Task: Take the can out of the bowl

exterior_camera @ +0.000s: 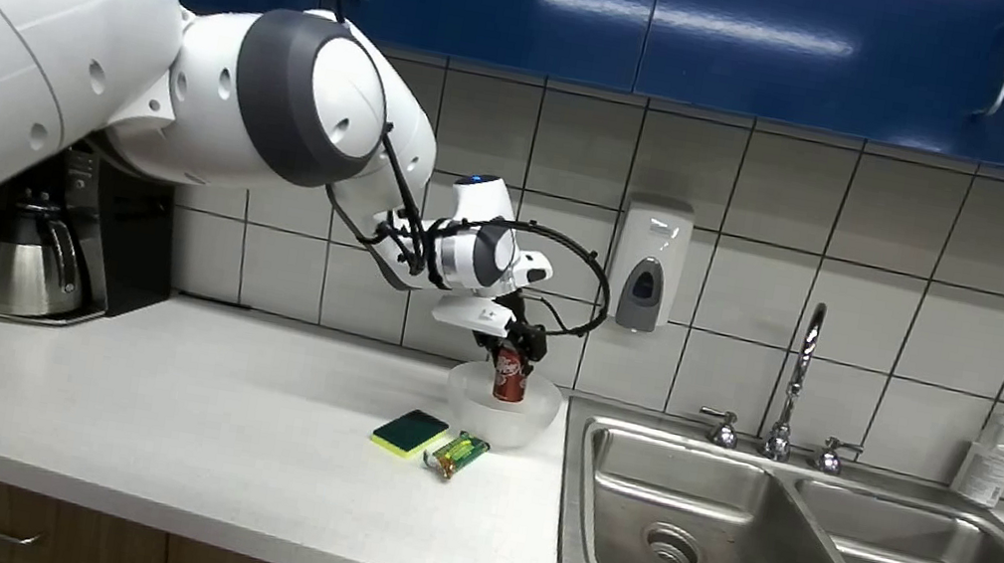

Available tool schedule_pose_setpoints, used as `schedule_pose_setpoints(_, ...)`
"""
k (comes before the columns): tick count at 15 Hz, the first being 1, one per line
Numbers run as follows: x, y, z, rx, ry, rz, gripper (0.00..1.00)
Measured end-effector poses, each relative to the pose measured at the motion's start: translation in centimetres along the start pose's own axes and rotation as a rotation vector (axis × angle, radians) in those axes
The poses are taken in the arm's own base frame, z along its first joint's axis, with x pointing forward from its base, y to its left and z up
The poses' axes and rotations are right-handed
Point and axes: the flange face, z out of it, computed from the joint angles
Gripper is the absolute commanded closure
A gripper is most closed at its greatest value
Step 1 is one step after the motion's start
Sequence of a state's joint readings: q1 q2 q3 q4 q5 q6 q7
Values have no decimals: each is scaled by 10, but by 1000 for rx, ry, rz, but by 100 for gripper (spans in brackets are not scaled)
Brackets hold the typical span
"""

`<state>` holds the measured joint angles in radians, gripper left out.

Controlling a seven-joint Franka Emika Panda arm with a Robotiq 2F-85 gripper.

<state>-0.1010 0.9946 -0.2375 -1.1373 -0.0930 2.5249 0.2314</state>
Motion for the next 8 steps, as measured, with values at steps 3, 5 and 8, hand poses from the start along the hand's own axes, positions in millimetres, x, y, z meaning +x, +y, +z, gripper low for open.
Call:
schedule_pose_setpoints(3,4,4,-20,6,5,6,60)
schedule_pose_setpoints(5,3,7,-35,9,1,5,60)
schedule_pose_setpoints(8,-3,10,-56,17,-11,-3,60)
